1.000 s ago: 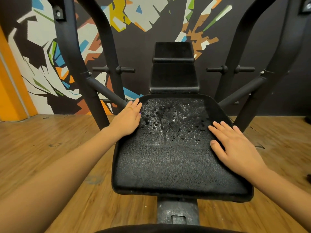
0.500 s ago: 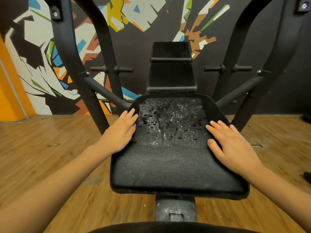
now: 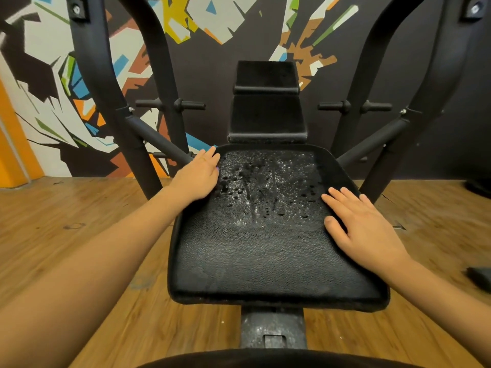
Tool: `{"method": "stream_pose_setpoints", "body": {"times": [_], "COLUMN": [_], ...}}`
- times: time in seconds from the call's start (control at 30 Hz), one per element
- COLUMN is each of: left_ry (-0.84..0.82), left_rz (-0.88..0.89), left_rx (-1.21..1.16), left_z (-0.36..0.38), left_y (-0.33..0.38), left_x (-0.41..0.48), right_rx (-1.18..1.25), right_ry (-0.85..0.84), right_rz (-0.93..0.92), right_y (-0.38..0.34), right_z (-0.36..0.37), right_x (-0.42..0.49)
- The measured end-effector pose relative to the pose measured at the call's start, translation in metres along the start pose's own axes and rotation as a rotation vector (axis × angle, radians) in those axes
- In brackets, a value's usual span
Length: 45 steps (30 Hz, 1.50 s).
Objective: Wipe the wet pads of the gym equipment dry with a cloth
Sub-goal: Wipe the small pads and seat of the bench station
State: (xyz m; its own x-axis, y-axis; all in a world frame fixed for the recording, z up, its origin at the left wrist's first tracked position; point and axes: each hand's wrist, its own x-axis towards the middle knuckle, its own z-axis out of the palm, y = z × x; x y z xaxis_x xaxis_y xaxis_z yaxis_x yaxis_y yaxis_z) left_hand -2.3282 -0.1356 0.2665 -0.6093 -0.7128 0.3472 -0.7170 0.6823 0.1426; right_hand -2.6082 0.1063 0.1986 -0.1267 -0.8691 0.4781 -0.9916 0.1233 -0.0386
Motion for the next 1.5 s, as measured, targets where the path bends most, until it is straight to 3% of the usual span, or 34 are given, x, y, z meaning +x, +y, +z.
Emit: {"method": "stream_pose_setpoints", "body": {"times": [0.3, 0.67, 1.1, 1.5], "left_ry": [0.011, 0.119, -0.003, -0.123], "left_rz": [0.027, -0.01, 0.044, 0.195], "left_rx": [0.067, -0.033, 0.115, 0.058], "left_z": [0.0, 0.025, 0.004, -0.014], "left_y": [-0.004, 0.022, 0.002, -0.024], "left_x": [0.013, -0.142, -0.024, 0.039], "right_rx": [0.01, 0.001, -0.001, 0.004], "right_ry": [0.008, 0.008, 0.014, 0.003], "right_rz": [0.003, -0.001, 0.006, 0.01], "right_y": [-0.003, -0.003, -0.003, -0.004], "right_z": [-0.002, -0.003, -0.002, -0.003], "right_x": [-0.001, -0.002, -0.001, -0.002]}}
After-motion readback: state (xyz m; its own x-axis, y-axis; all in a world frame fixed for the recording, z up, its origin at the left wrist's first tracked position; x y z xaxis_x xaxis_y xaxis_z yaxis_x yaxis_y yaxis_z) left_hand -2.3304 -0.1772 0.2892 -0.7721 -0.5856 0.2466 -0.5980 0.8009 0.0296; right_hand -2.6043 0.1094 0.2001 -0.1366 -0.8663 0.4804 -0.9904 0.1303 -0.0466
